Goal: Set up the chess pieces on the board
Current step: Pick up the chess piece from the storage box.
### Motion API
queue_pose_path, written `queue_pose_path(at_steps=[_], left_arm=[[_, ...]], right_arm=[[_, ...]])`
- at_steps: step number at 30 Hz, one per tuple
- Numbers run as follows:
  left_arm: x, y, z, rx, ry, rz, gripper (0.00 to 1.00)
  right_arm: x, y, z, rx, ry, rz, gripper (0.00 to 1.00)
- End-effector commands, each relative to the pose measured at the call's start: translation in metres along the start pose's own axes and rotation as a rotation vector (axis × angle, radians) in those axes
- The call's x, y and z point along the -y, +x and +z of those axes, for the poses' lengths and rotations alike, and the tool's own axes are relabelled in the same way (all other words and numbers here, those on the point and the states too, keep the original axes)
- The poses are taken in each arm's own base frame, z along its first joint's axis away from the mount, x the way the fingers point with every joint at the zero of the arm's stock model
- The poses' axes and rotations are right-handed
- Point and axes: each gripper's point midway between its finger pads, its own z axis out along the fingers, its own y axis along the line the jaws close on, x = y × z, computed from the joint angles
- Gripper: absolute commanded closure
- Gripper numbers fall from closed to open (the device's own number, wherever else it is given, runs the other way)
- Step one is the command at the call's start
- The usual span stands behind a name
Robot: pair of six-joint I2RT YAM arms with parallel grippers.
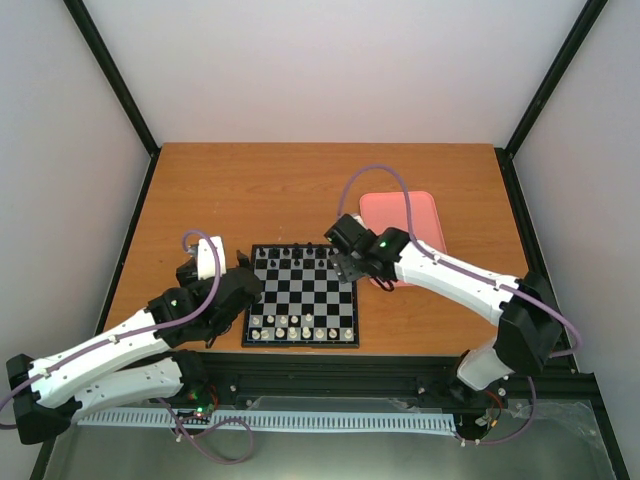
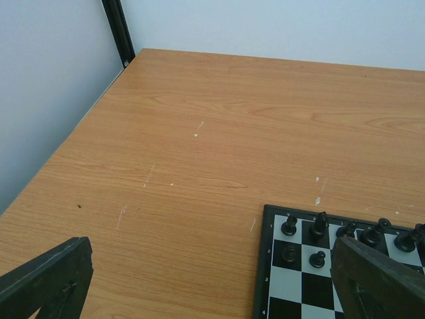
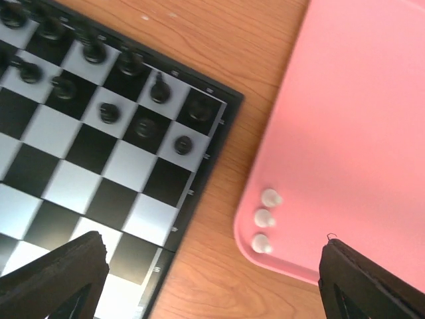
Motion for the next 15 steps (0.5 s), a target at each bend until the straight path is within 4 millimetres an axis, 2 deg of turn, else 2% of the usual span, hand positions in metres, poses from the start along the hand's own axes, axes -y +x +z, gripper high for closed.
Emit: queue_pose_path(at_steps=[1, 7, 10, 12, 15], left_arm=[[0.001, -0.009, -0.001, 0.017, -0.004, -0.011, 0.00], [0.004, -0.007, 0.001, 0.012, -0.013, 0.007, 0.00], [0.004, -0.007, 0.001, 0.013, -0.016, 0.008, 0.00], [0.004, -0.007, 0.001, 0.014, -0.016, 0.006, 0.00], [0.005, -0.006, 0.002, 0.013, -0.016, 0.008, 0.00]], right_arm=[[0.032, 0.003, 0.003, 0.034, 0.062, 0.095, 0.00], [0.055, 0.020, 0.020, -0.006, 0.047, 0.167, 0.00], [0.075, 0.032, 0.031, -0.036, 0.092, 0.217, 0.00], [0.078, 0.040, 0.040, -0.065, 0.081, 0.238, 0.03], [0.073, 0.051, 0.052, -0.109, 0.056, 0.237, 0.11]])
